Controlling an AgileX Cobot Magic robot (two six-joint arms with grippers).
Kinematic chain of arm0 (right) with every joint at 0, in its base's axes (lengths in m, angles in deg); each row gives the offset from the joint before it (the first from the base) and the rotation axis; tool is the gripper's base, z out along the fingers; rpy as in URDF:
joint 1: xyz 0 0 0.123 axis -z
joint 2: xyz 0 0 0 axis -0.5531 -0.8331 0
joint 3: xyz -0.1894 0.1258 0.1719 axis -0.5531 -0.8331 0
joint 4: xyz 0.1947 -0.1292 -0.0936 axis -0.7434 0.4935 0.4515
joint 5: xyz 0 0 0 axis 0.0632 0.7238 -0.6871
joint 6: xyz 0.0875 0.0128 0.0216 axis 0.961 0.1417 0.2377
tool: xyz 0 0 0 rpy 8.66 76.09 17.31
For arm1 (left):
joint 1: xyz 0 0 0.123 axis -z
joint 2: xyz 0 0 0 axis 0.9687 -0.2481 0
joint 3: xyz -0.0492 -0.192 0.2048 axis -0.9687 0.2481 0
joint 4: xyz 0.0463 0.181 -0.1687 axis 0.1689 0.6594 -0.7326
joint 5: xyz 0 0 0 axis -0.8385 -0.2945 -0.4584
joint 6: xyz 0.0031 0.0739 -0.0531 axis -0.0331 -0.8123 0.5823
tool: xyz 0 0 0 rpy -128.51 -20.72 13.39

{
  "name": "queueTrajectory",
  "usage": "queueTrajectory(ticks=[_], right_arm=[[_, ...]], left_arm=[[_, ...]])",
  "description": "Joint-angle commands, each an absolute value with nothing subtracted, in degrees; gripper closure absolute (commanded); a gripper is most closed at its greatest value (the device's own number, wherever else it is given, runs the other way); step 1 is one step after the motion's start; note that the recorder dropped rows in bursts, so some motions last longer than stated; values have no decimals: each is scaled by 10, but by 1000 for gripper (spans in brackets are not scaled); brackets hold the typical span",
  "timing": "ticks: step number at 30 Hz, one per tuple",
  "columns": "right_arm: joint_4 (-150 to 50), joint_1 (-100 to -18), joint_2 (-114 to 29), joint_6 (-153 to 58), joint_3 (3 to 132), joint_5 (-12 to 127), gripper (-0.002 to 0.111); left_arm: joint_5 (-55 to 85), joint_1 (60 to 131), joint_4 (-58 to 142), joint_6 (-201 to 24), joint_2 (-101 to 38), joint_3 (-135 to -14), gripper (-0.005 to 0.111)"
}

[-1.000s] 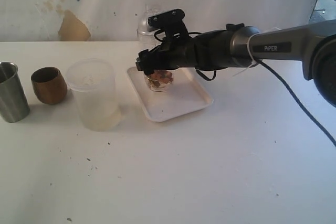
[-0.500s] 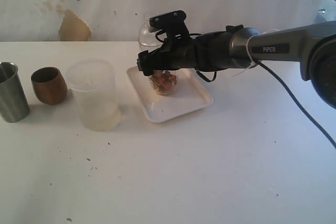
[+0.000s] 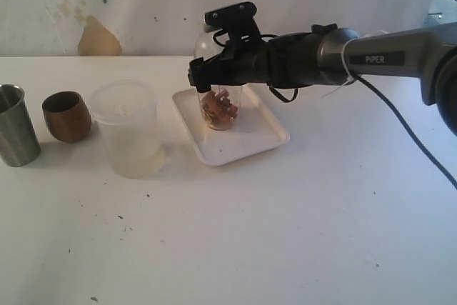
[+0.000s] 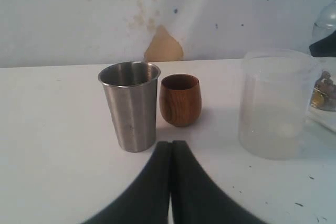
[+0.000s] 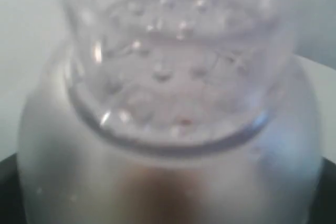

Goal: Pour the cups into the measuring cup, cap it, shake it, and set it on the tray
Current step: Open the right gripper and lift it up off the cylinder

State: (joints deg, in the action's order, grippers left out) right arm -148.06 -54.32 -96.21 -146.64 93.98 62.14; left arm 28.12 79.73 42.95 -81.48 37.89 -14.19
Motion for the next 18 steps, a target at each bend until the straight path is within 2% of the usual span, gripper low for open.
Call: queueTrajectory(ticks=[1,12,15,18], right_arm=[[-1483,-541,-941,-1473,944,620,15],[-1483,-542,-862,-1455,944,606,19],[-1483,-542,-819,-1425,944,605,33],[-1483,-542,-769,-1425,930,609,56]], left_arm=[[279,798,430,-815,382,-139,107],[279,798,430,-815,382,-139,107],[279,798,430,-815,382,-139,107],[279,798,430,-815,382,-139,107]])
